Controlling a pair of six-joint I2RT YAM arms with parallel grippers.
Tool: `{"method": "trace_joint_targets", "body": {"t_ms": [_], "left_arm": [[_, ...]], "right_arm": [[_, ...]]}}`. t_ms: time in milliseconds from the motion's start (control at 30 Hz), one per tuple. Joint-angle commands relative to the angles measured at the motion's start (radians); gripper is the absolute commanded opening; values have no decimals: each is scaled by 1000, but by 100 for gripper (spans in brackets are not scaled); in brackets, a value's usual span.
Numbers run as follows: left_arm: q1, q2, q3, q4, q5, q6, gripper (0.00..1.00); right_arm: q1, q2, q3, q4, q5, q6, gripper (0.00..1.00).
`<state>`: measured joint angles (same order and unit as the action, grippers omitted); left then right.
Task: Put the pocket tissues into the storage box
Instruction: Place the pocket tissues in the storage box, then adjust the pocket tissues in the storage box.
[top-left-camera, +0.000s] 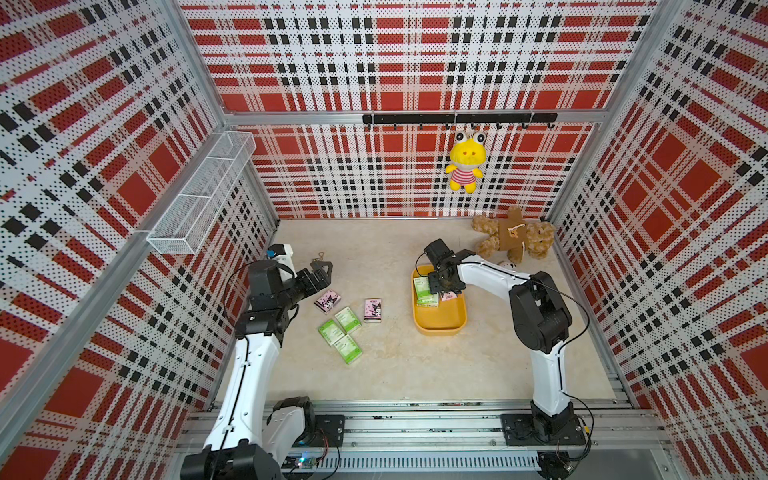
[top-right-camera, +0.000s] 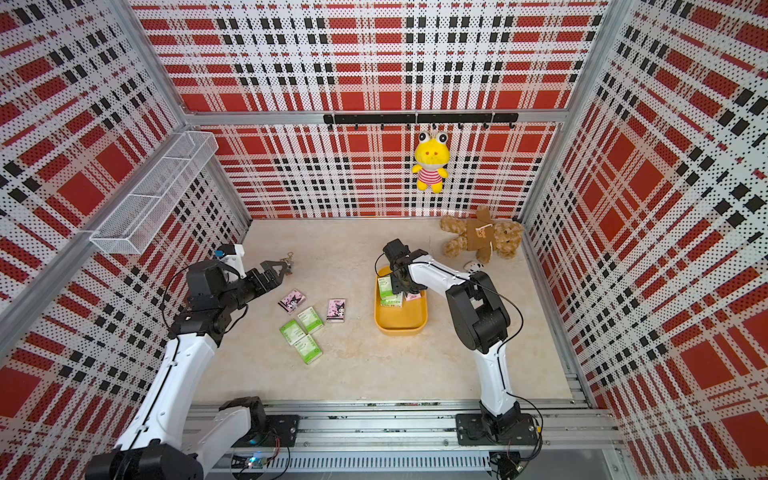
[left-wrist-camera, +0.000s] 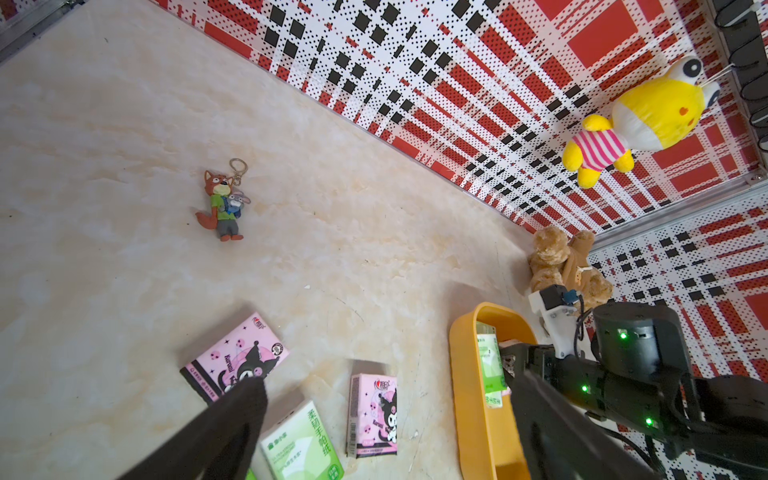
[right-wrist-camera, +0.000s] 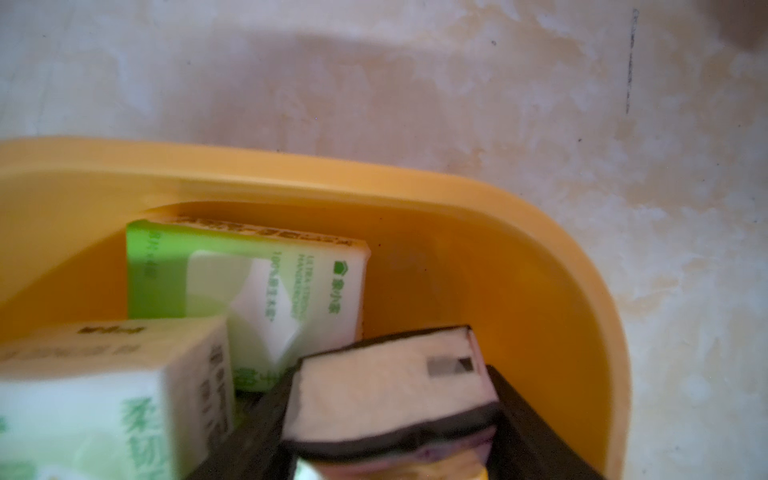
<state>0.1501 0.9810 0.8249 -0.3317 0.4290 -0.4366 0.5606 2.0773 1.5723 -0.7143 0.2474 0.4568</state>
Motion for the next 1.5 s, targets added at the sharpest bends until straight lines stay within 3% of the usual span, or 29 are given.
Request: {"method": "trace_joint_targets", "body": {"t_ms": [0,267,500,933,1467], "left_arm": [[4,-13,8,-10,5,15,99],[2,-22,11,-10,7,6,99],[-1,-21,19,-10,9,-2,99],[-7,-24,26,-13,8,-5,99],[-6,-13,21,-19,2,10,99]], "right_arm": [[-4,-57,30,-21,33,-20,71],[1,-150,84,-63,62,-32,71],[8,-197,31,-53,-31,-31,67],[12,-53,79,10,-211,0,65],[-28,10,58,-12,-170,20,67]]}}
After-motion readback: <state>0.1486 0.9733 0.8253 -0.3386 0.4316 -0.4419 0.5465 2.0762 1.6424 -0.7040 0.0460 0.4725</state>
